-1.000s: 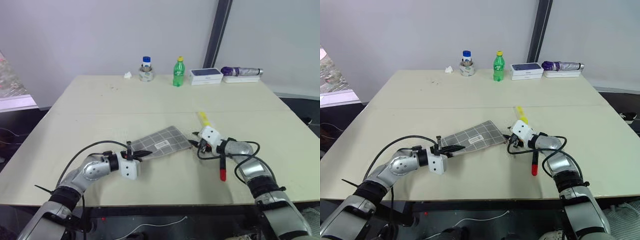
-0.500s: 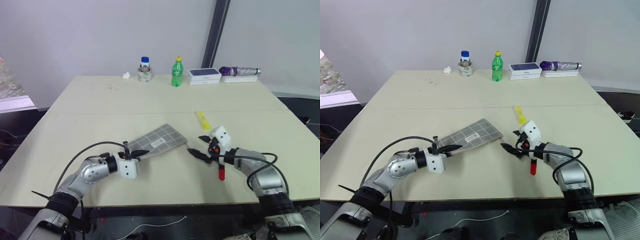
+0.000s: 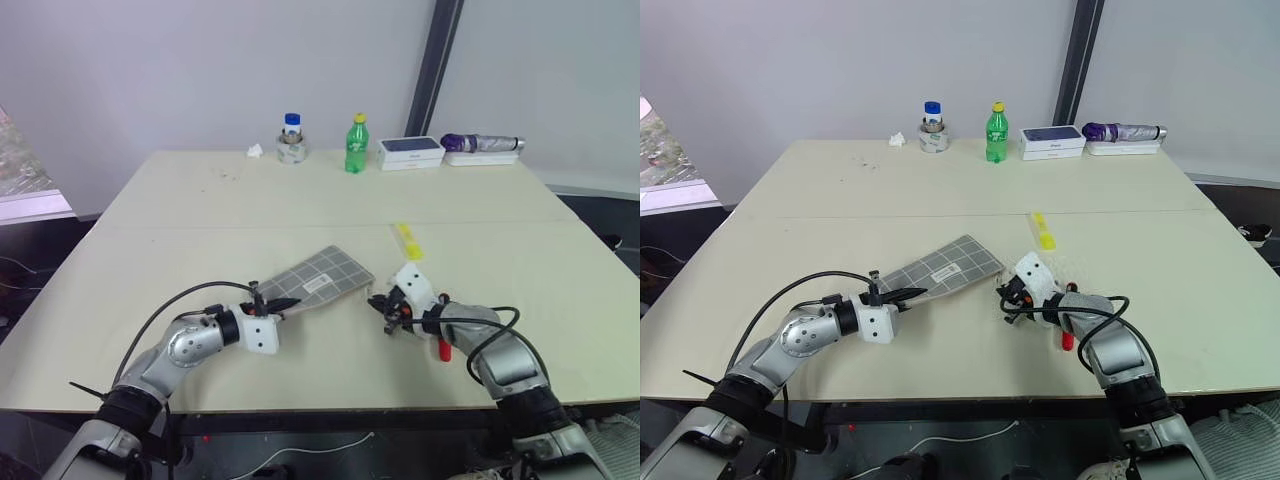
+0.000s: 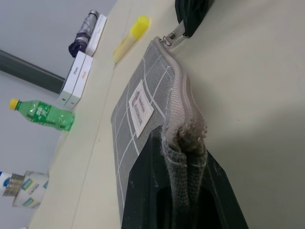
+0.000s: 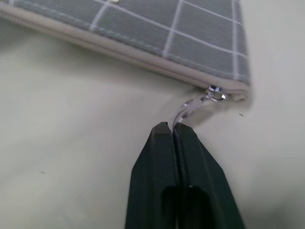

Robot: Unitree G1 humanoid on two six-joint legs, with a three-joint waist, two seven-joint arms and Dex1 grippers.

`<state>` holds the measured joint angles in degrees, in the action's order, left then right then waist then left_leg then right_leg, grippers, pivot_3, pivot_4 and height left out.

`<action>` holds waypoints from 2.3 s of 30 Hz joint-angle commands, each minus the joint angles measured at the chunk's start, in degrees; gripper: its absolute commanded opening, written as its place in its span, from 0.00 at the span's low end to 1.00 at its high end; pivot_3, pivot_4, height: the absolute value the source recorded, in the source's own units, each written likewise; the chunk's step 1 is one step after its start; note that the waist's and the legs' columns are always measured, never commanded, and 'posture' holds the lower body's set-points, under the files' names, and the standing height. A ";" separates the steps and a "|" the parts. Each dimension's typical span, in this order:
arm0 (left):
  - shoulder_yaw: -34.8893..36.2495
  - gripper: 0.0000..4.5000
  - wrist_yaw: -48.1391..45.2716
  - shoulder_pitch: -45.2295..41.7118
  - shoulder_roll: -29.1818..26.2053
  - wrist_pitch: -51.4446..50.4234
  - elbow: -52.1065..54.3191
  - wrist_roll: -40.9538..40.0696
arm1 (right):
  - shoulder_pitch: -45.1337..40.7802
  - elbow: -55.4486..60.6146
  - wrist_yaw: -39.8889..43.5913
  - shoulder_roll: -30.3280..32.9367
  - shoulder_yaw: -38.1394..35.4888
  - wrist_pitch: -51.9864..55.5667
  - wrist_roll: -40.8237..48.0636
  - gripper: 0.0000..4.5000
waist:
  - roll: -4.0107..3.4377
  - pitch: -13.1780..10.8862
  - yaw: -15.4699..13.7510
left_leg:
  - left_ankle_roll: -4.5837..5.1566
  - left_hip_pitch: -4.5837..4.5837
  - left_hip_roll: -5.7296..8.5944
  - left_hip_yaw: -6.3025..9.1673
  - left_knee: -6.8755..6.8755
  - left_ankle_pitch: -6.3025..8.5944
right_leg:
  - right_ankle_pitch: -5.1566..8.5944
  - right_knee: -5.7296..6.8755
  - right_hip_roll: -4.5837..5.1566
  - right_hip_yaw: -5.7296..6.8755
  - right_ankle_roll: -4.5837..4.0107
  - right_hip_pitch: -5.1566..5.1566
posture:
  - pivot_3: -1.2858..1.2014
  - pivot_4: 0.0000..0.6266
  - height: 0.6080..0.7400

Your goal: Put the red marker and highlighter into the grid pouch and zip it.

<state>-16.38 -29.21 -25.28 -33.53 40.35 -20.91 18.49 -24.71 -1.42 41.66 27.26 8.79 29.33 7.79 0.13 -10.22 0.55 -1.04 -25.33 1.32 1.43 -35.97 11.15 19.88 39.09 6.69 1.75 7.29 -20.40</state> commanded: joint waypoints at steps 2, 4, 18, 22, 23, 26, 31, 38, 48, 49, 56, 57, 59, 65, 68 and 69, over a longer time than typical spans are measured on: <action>-0.24 0.00 -0.22 0.40 0.21 -0.12 0.98 0.24 | 0.30 6.26 3.87 2.32 6.34 -4.49 -3.67 0.01 | 0.00 0.00 0.02 | 0.00 0.00 0.00 0.00 0.00 0.00 | 0.00 0.00 0.00 0.00 0.00 0.00 | 0.52 0.24 1.00; -0.80 0.00 -1.16 0.39 0.37 -0.24 1.12 -0.02 | -0.21 5.40 4.72 4.63 9.66 -8.12 -7.91 0.01 | 0.00 0.00 -0.09 | 0.00 0.00 0.01 0.00 -0.01 0.00 | 0.00 -0.01 0.00 0.01 0.01 0.01 | 0.52 0.24 1.00; -1.81 0.00 -0.54 -0.71 2.01 -0.56 -0.12 3.32 | -3.68 7.63 14.46 -0.34 13.10 -18.76 -4.82 0.01 | 0.01 0.01 -0.25 | 0.00 0.01 0.03 0.06 -0.04 0.00 | 0.01 -0.02 0.00 0.05 0.02 0.07 | 0.52 0.24 1.00; -2.24 0.00 -0.26 -1.16 2.26 -0.37 -0.75 4.18 | -4.07 8.24 17.36 -2.03 11.19 -18.60 -0.04 0.01 | 0.01 0.01 -0.29 | 0.00 0.01 0.03 0.07 -0.04 0.00 | 0.01 -0.02 -0.01 0.06 0.02 0.08 | 0.52 0.24 1.00; -2.27 0.00 -0.16 -1.22 2.33 -0.31 -0.78 4.34 | -3.89 8.27 18.23 -1.67 11.35 -18.75 0.09 0.01 | 0.01 0.01 -0.37 | 0.00 0.01 0.03 0.07 -0.05 0.00 | 0.01 -0.02 0.00 0.06 0.02 0.08 | 0.52 0.24 1.00; -2.14 0.00 0.04 -1.30 2.61 -0.40 -0.95 4.53 | -3.05 8.70 20.25 -1.22 11.39 -19.45 1.41 0.01 | 0.01 0.01 -0.68 | 0.00 0.01 0.03 0.07 -0.08 0.00 | 0.01 -0.02 0.00 0.06 0.02 0.09 | 0.52 0.24 1.00; -1.14 0.00 2.23 -0.90 2.88 -1.11 -0.56 5.22 | -3.23 6.20 17.83 -0.54 10.99 -20.41 -1.43 0.01 | 0.01 0.01 -1.08 | 0.00 0.01 0.03 0.07 -0.08 0.00 | 0.01 -0.02 0.00 0.06 0.02 0.08 | 0.52 0.24 1.00; 0.64 0.00 5.29 -0.16 1.07 -0.37 0.17 5.71 | -0.60 5.47 17.22 3.23 8.35 -20.94 -1.71 0.65 | 0.01 0.01 -1.11 | -0.01 0.01 0.03 0.07 -0.09 0.00 | 0.01 -0.01 -0.01 0.05 0.02 0.07 | 0.52 0.24 1.00; 6.84 0.00 6.94 3.31 3.27 -5.92 2.59 -5.41 | 0.55 7.16 2.19 2.36 -12.20 -8.97 8.33 0.99 | 0.04 -0.01 -1.11 | -0.02 0.00 -0.08 0.06 -0.04 -0.01 | 0.00 -0.01 0.00 0.04 0.01 0.04 | 0.52 0.24 1.00; 7.19 0.00 6.45 3.62 3.71 -6.77 3.31 -6.65 | -0.19 6.41 -0.56 1.58 -13.15 -7.44 8.07 0.99 | 0.04 -0.01 -1.10 | -0.02 -0.01 -0.06 0.06 -0.04 -0.01 | 0.00 -0.01 0.00 0.04 0.01 0.04 | 0.52 0.24 1.00; 8.80 0.00 4.51 3.86 5.66 -11.10 6.52 -11.71 | -9.33 -6.35 -15.49 -2.72 -11.86 -3.54 0.19 0.99 | 0.04 -0.01 -0.94 | -0.04 -0.01 -0.01 0.03 -0.04 -0.02 | 0.00 0.01 0.00 0.02 0.01 0.01 | 0.52 0.24 1.00; 8.83 0.00 4.44 3.74 5.69 -11.38 6.52 -11.76 | -11.03 -9.02 -16.63 -3.24 -11.22 -3.05 -0.78 0.99 | 0.04 -0.01 -0.93 | -0.04 -0.02 0.00 0.03 -0.03 -0.02 | 0.00 0.01 0.00 0.02 0.01 0.00 | 0.52 0.24 1.00; 8.73 0.00 4.33 3.42 5.83 -11.70 6.47 -11.56 | -16.03 -18.57 -17.93 -5.47 -11.25 -5.41 -1.09 0.99 | 0.04 -0.01 -0.72 | -0.04 -0.02 0.01 0.02 -0.01 -0.02 | 0.00 0.00 0.00 0.01 0.01 -0.03 | 0.52 0.24 1.00; 8.20 0.00 3.58 3.33 6.15 -12.12 7.31 -10.81 | -28.25 -42.41 -22.79 -5.22 -10.58 -13.94 -5.88 0.99 | 0.02 -0.02 -0.04 | -0.03 -0.07 0.01 -0.01 0.04 -0.02 | 0.00 -0.02 0.00 0.00 0.01 -0.07 | 0.52 0.24 1.00; 8.11 0.00 3.84 3.65 5.95 -12.11 7.84 -9.62 | -32.77 -51.40 -25.83 -4.73 -10.45 -17.28 -7.62 0.99 | 0.02 -0.03 0.36 | -0.04 -0.06 0.00 -0.02 0.08 -0.03 | 0.00 -0.02 -0.01 -0.01 0.00 -0.10 | 0.52 0.24 1.00; 8.05 0.00 3.94 3.80 5.90 -12.15 8.12 -9.22 | -33.71 -53.44 -26.42 -4.72 -10.73 -18.01 -7.70 0.99 | 0.02 -0.02 0.43 | -0.05 -0.06 -0.01 -0.02 0.10 -0.03 | 0.01 -0.01 -0.01 -0.01 0.00 -0.11 | 0.52 0.24 1.00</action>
<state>-8.87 -25.78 -21.09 -27.32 27.89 -15.12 8.78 -56.38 -53.10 16.56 21.85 -0.99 13.53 0.67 0.15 -10.24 0.98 -1.10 -25.39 1.31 1.40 -35.85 11.11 19.89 39.07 6.68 1.73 7.29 -20.53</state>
